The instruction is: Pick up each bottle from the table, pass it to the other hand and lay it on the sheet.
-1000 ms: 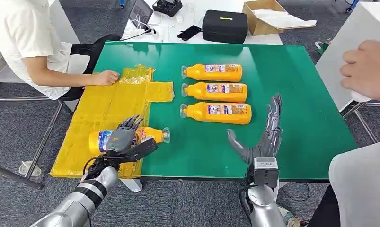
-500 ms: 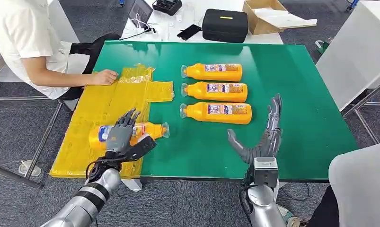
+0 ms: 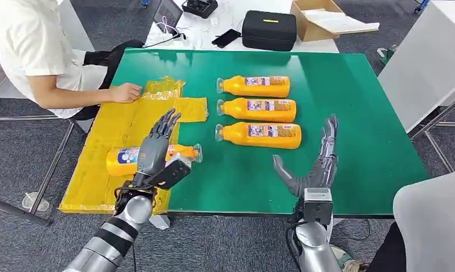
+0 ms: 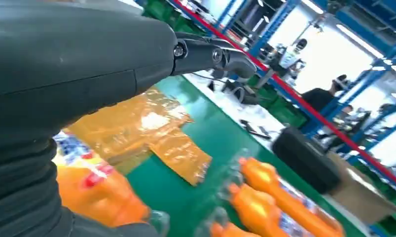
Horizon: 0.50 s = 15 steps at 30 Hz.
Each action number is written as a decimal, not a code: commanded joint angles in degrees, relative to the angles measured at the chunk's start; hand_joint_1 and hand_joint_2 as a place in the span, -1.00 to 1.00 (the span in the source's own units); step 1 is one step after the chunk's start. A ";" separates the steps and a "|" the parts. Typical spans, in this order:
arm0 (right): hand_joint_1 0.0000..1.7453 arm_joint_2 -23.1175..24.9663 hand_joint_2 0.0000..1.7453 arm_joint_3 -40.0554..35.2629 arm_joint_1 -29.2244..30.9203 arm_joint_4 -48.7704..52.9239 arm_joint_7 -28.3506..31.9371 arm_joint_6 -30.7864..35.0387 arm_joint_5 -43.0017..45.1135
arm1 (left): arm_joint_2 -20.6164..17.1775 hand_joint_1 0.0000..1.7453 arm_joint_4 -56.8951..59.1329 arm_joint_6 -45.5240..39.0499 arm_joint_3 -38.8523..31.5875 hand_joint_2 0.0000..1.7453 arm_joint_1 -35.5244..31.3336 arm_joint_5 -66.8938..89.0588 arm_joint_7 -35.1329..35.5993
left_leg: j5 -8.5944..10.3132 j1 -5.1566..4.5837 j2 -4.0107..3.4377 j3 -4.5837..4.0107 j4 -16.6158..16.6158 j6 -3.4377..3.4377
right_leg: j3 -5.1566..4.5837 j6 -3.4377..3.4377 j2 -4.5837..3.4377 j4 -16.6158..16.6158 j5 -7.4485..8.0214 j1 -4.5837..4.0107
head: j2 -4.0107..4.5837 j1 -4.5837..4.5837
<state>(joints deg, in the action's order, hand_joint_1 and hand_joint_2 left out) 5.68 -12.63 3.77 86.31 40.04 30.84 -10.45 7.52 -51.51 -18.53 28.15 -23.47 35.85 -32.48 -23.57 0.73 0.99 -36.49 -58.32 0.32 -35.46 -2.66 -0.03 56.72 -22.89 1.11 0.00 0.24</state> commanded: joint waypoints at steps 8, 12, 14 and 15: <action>-1.00 -5.41 1.00 1.76 3.53 -15.20 -2.00 9.16 -27.05 | -3.26 -1.00 -24.65 10.76 14.43 1.00 7.04 -14.57 0.06 | -0.16 0.06 -0.24 0.45 0.11 0.06 | 0.48 0.15 -0.13 -0.23 -0.04 -0.11 | 0.00 0.00; -1.00 -5.36 1.00 2.39 3.72 -15.94 -1.08 9.15 -26.68 | -3.35 -1.00 -24.49 10.60 14.78 1.00 6.97 -14.69 0.28 | -0.05 0.00 -0.07 0.06 0.03 0.04 | 0.06 0.06 -0.02 -0.07 0.00 -0.02 | 0.00 0.00; -1.00 -5.16 1.00 2.25 3.74 -15.88 -1.10 9.11 -26.69 | -3.48 -1.00 -24.42 10.59 14.65 1.00 6.83 -14.69 0.28 | -0.04 0.01 0.03 0.02 0.03 0.05 | 0.07 0.06 0.04 -0.08 -0.01 -0.03 | 0.00 0.00; -1.00 -5.16 1.00 2.25 3.74 -15.88 -1.10 9.11 -26.69 | -3.48 -1.00 -24.42 10.59 14.65 1.00 6.83 -14.69 0.28 | -0.08 0.01 -0.03 0.10 0.03 0.05 | 0.13 0.08 -0.03 -0.09 -0.02 -0.04 | -0.02 0.02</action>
<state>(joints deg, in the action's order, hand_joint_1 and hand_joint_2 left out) 2.16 -11.65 4.73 78.59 38.71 39.45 -36.94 5.95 -73.72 -8.33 39.91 -16.63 21.55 -32.57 -23.60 0.72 1.08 -36.58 -58.32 0.35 -35.52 -2.66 0.00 56.69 -22.90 1.12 -0.02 0.26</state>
